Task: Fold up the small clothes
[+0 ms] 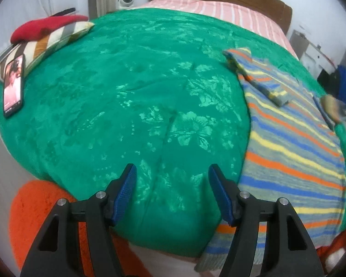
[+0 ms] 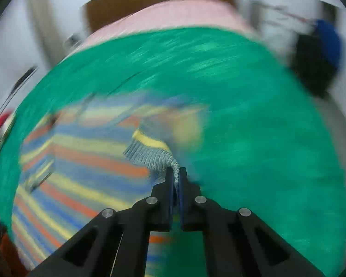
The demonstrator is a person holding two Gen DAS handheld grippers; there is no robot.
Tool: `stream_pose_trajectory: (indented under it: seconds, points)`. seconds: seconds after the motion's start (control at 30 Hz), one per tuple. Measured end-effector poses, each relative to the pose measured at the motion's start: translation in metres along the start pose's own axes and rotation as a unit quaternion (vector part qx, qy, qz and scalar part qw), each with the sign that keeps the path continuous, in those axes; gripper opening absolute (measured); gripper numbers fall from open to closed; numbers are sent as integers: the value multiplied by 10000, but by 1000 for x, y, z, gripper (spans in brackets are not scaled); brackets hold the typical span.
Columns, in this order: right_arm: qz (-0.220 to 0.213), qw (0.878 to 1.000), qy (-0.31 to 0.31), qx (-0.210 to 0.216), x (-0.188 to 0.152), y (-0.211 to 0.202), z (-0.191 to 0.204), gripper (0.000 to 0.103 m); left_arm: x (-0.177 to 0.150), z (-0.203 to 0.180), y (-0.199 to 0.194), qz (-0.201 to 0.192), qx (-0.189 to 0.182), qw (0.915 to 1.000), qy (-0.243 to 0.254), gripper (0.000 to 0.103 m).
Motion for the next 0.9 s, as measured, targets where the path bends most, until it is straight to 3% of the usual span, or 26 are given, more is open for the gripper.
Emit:
stream_pose_trajectory:
  seconds: [0.13,0.23,0.57,0.6,0.7,0.73,0.8,0.9]
  points:
    - [-86,9926,846,-868,5,-26,-127,3,-2,-12,5,66,-39,9999,125,67]
    - [37,9864,1253,-1062,-7,-25,-175,3,-5,-18,5,81,59,9995,285,67]
    - [533,9758,1664,-1316,-74,7,-209,4,-10,-7,3,150,276,9992,246,67]
    - [522,9759,1712,-1245,-75,6,-211,8,-10,-7,3,142,275,9992,237,67]
    - [356,9759,1648,-1383,-74,-10,-211,44,-10,-6,1,112,263,9993,230,67]
    - [165,9778,1543,-1409,-72,-25,-206,45,-10,-7,1,110,254,9994,227,67]
    - [-86,9843,1361,-1119,-71,-50,-181,45,-10,-8,1,111,235,9994,231,67]
    - [78,9901,1286,561,-87,-67,-101,45,-10,-12,4,133,217,9993,283,67]
Point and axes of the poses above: each gripper's, at about its wrist camera, not at the fingertips, and y roughly the way its jaws point, z to its left, x to its top, the point moved 9 cm from there along y, roughly the way its jaws point, and after that the axes turned 6 degrees about -x, right-handed, at the moved point
